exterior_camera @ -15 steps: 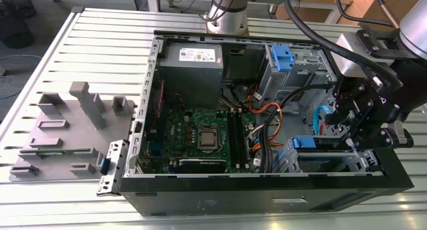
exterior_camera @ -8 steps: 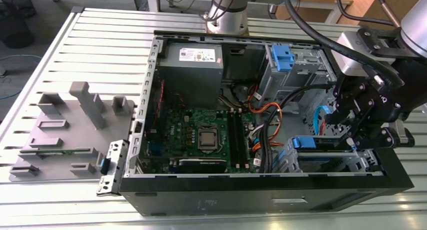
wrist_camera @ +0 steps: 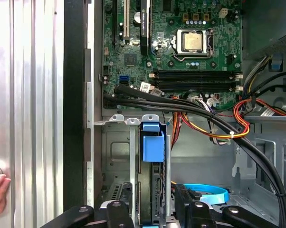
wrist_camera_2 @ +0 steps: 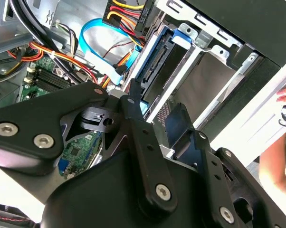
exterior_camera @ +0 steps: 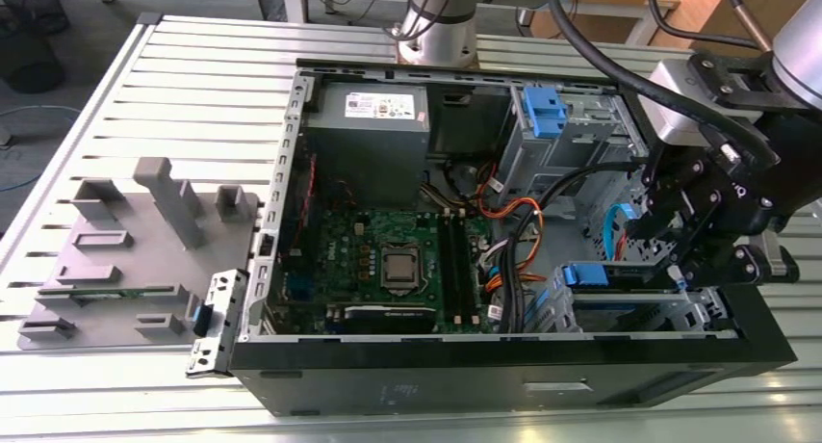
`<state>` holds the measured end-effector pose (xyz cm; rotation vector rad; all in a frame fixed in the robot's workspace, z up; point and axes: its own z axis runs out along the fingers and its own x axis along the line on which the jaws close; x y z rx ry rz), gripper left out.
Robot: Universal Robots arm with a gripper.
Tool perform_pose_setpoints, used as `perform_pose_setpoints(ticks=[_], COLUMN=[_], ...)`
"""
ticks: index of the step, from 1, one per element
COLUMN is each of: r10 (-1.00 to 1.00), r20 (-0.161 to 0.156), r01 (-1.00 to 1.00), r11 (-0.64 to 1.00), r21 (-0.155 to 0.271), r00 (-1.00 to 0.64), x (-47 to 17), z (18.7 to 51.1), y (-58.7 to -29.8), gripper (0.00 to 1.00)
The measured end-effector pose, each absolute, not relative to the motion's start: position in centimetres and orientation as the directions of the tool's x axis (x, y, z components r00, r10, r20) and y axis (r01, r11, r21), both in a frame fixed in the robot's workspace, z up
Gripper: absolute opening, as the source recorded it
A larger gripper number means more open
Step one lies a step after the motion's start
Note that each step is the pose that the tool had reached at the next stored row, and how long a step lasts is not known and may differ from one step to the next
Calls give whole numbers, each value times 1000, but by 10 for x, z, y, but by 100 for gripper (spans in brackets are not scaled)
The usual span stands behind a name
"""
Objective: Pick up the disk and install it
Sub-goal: 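Insert the first disk wire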
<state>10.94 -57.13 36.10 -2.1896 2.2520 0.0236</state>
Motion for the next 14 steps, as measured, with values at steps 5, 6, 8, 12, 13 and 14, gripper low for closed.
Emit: perform_pose_setpoints(ticks=[5, 6, 8, 12, 13, 14], r10=[-1000, -1000, -1000, -1000, -1000, -1000], r20=[-11, -11, -11, -11, -11, -11], r01=[-1000, -1000, -1000, -1000, -1000, -1000], r11=[28, 28, 28, 28, 28, 28], r21=[10, 10, 10, 10, 10, 10], r00=[-28, -28, -28, -28, -28, -28], x=[109, 109, 109, 109, 109, 109], z=[367, 368, 369, 369, 369, 369], y=[-571, -571, -571, -570, -570, -569], gripper=[48, 48, 48, 48, 48, 48])
